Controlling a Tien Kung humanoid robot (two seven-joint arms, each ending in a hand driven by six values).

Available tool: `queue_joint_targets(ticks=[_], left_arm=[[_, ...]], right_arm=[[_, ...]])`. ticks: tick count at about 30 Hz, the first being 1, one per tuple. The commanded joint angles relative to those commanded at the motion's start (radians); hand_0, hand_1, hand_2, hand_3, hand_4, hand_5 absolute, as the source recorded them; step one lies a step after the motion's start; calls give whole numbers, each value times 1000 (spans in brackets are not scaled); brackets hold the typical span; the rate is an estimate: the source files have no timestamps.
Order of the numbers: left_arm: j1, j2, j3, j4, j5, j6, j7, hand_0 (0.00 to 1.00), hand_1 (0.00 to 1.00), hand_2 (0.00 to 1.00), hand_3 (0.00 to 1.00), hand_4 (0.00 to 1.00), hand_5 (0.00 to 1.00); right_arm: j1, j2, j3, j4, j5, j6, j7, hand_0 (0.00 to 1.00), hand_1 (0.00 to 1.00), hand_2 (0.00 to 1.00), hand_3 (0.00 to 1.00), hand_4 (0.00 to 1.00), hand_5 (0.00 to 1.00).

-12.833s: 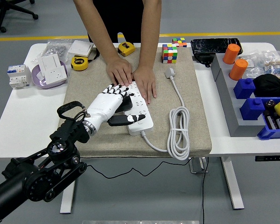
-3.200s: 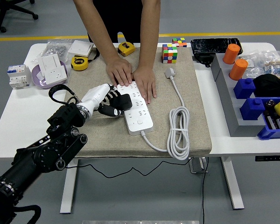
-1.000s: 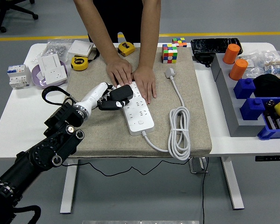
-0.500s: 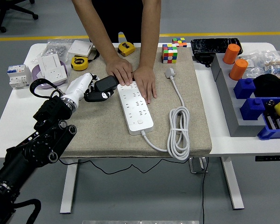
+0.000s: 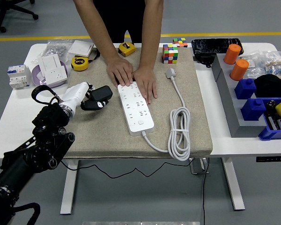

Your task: Pick up the plug,place it near the board,insert it into the board,press the button

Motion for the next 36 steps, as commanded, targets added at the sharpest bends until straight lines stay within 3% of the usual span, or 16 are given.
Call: queue_joint_targets(ticks=[2,3,8,9,14,15,20,21,26,27,32,33,36], left_arm=[[0,0,-3,1,19,-3,3,998,998,866,549,763,447],[-1,0,-5,3,30,-5,5,998,998,998,620,849,393],[-4,0,-9,12,62,-22,17,998,998,998,620,849,393],[-4,0,-9,14,66,-26,19,998,998,998,658,944,392],[-7,0,-10,15,77,-30,24,998,998,998,658,944,392],[-9,0,-11,15,77,-31,26,998,998,998,740,950,397],[-14,0,-17,12,77,-20,28,998,998,998,740,950,397],[-14,0,-18,11,77,-10,29,998,998,998,907,956,410],[-16,0,-31,1,77,71,26,998,998,998,907,956,410],[-13,0,-34,-10,77,94,20,998,998,998,998,980,468],[19,0,-87,-101,46,176,-33,998,998,998,998,980,468],[29,0,-101,-124,24,185,-47,998,998,998,998,998,886],[66,0,-139,-202,-86,207,-93,998,998,998,998,998,886]], right_arm=[[0,0,-1,0,2,0,1,766,769,768,829,998,998],[0,0,-2,0,4,0,1,766,769,768,827,998,998],[1,0,-5,0,9,1,3,766,769,768,827,998,998],[1,0,-5,0,9,1,3,766,769,767,827,998,998],[3,0,-1,0,7,0,3,766,769,767,827,998,998],[3,-1,-1,0,8,0,3,766,769,765,827,998,998],[5,-1,-1,0,9,0,4,766,769,765,827,998,998],[5,-1,-1,0,9,0,4,765,766,764,825,998,998],[6,0,-1,0,10,1,4,765,766,764,825,998,998],[6,0,-3,0,11,2,4,766,766,763,826,998,998],[6,1,-5,0,13,5,4,766,766,763,826,998,998],[6,2,-5,0,14,5,4,766,765,762,822,998,998],[5,2,-8,0,17,6,5,766,765,762,822,998,998]])
